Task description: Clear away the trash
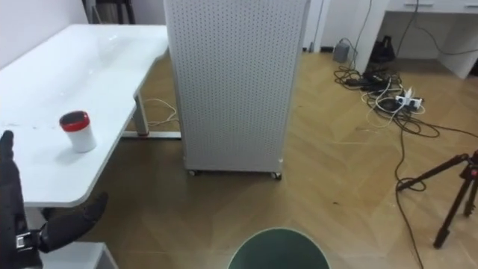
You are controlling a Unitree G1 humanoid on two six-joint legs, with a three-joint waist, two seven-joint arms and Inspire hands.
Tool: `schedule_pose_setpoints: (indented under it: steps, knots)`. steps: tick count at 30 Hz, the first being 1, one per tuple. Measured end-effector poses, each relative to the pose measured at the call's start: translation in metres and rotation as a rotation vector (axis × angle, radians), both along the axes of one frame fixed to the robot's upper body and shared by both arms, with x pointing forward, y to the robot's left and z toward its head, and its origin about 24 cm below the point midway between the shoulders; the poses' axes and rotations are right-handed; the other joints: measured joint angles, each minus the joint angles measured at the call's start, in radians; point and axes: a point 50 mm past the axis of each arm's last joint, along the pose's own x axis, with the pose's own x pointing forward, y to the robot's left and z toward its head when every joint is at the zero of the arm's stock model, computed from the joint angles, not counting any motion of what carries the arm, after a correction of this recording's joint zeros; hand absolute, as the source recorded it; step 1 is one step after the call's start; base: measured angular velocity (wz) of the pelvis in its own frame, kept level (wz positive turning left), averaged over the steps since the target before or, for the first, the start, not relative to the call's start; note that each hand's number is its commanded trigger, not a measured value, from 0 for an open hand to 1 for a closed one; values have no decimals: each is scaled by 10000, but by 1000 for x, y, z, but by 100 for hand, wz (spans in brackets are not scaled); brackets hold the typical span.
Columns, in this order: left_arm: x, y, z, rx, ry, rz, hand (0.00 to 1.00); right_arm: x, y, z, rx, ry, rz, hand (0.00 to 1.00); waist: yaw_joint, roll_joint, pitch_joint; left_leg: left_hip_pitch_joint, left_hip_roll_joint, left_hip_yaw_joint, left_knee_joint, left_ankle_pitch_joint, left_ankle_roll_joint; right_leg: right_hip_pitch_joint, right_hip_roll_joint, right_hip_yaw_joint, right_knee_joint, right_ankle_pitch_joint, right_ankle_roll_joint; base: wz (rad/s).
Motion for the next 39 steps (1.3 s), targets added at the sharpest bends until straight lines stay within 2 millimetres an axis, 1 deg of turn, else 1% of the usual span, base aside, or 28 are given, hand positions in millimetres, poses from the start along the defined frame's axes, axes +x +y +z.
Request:
schedule_pose_setpoints:
  steps: [1,2,3,4,5,6,8,10,11,12,13,15,17,19,20,21,22,23,24,25,27,29,32,34,35,36,38,39]
  knots:
    - [0,0,-1,-1,73,-3,0,0,1,0,44,10,7,100,46,-64,14,-100,38,29,373,-55,-27,-33,-9,28,126,-186,-51,-10]
    - [-2,1,-7,-30,342,28,0,-1,2,-1,54,62,68,100,128,-183,-17,-462,174,78,1500,-80,-48,-56,-26,112,365,-418,-81,-18]
    - [-3,3,-12,-109,588,70,0,0,2,-1,3,58,163,100,174,-153,1,-1077,482,-38,3173,-33,-50,56,59,160,463,-536,-153,-19]
    - [-4,3,-13,-205,633,62,0,0,1,0,-29,45,171,100,171,-77,31,-1426,656,-261,4062,69,-41,151,151,248,498,-600,-211,-21]
    - [-4,4,-14,-302,688,100,0,-1,1,-1,-96,89,237,100,214,54,60,-2124,817,-923,5526,576,35,359,340,447,546,-725,-262,-13]
    - [-5,4,-18,-478,824,197,0,-2,1,-1,-123,119,260,100,207,114,39,-2701,691,-1472,6339,784,92,536,424,632,606,-871,-317,0]
    - [-3,2,-23,-845,1018,151,0,-3,0,-2,-190,217,124,100,149,91,65,-3655,437,-1590,6284,589,392,715,426,820,667,-1032,-337,8]
    - [-5,0,-28,-997,1204,171,0,-4,-1,-3,-202,275,-147,100,309,37,76,-4442,82,-1550,5347,638,308,819,420,1056,640,-1121,-331,-28]
    - [-5,0,-29,-1108,1198,214,0,-4,-2,-3,-202,271,-306,100,447,85,40,-4812,-65,-1599,4190,767,211,806,402,1047,643,-1193,-326,-34]
    - [-5,0,-28,-1180,1173,248,0,-5,-3,-3,-219,281,-374,100,470,159,-6,-5055,-136,-1727,2872,1043,144,819,383,892,672,-1324,-308,-26]
    - [-5,0,-29,-1210,1171,265,0,-5,-3,-3,-231,294,-401,100,472,225,-47,-5123,-171,-1828,2280,1202,182,823,379,814,717,-1419,-285,-26]
    - [-7,1,-32,-1229,1311,353,0,-8,0,-6,-261,457,-366,100,591,110,-67,-4948,-371,-1829,1549,2295,467,993,-25,451,1175,-1984,-65,-20]
    - [-5,-1,-31,-1305,1237,319,0,-8,0,-6,-279,469,-390,100,370,-12,-61,-4869,-534,-1814,1639,2376,567,1141,-365,-30,1239,-2267,152,32]
    - [-5,-3,-31,-1363,1228,243,0,-9,-2,-6,-297,509,-454,100,300,-111,-49,-4795,-600,-1561,1805,2388,696,1341,-641,-228,1317,-2566,221,32]
    - [-5,-3,-31,-1402,1240,227,0,-10,-3,-6,-319,524,-513,100,297,-124,-50,-4730,-688,-1456,2008,2290,973,1490,-781,-253,1415,-2806,303,15]
    - [-4,-4,-30,-1434,1204,213,0,-10,-3,-6,-302,523,-525,100,370,-197,-65,-4639,-864,-1370,2180,2003,1166,1603,-1021,-291,1571,-3067,424,12]
    - [-3,-4,-30,-1425,1189,182,0,-10,-3,-7,-285,524,-536,100,412,-232,-65,-4563,-981,-1361,2222,1872,1184,1678,-1198,-415,1660,-3161,514,4]
    - [-1,-5,-28,-1395,1118,131,0,-7,-3,-5,-220,431,-577,100,449,-311,-60,-4455,-1183,-1270,2390,1563,1279,1739,-1583,-802,1984,-3392,699,5]
    - [1,-6,-27,-1395,1067,92,0,-4,-3,-4,-154,333,-589,100,472,-275,-71,-4400,-1285,-1235,2625,1251,1389,1741,-1854,-1153,2645,-3457,824,9]
    - [2,-6,-26,-1366,1022,66,0,-4,-3,-3,-133,293,-572,100,501,-258,-59,-4370,-1293,-1212,2788,1130,1434,1710,-1982,-1301,3006,-3417,889,19]
    - [4,-6,-24,-1312,895,43,0,-4,-1,-3,-103,279,-589,100,480,-246,-58,-4056,-1278,-1020,3159,490,1562,1663,-2274,-1410,4167,-3120,1235,34]
    - [6,-7,-22,-1304,785,13,0,-2,-3,-1,-140,187,-632,100,412,-117,-35,-3838,-1248,-1190,3163,231,1620,1400,-2272,-1400,4815,-2650,1375,31]
    - [9,-6,-19,-1342,615,117,0,4,-2,4,-161,-119,-454,100,429,228,59,-3684,-1239,-2213,2886,183,1542,607,-2087,-1543,4376,-2947,1346,24]
    - [10,-7,-18,-1354,534,115,0,0,-2,2,-286,-23,-345,100,374,214,36,-3446,-1285,-2715,2560,232,1464,287,-2040,-1388,3056,-2884,1405,51]
    - [10,-7,-16,-1332,456,111,0,0,-2,2,-319,-1,-371,100,323,78,22,-3305,-1410,-3024,2415,257,1415,192,-2034,-1140,1986,-2555,1413,69]
    - [10,-8,-13,-1311,336,78,0,-1,-3,2,-371,18,-452,100,270,-87,32,-3161,-1533,-3263,2367,193,1309,188,-2060,-791,1213,-1540,1511,79]
    - [7,-10,-13,-1288,298,-21,0,-6,-5,0,-428,158,-519,100,147,-107,-61,-2979,-1433,-3459,2234,174,1195,582,-1904,-814,953,-1372,1428,80]
    - [8,-11,-9,-1276,136,-84,0,-5,-5,1,-419,103,-509,100,186,-114,-62,-2935,-1327,-3419,2092,229,1090,790,-1765,-945,666,-1353,1388,60]
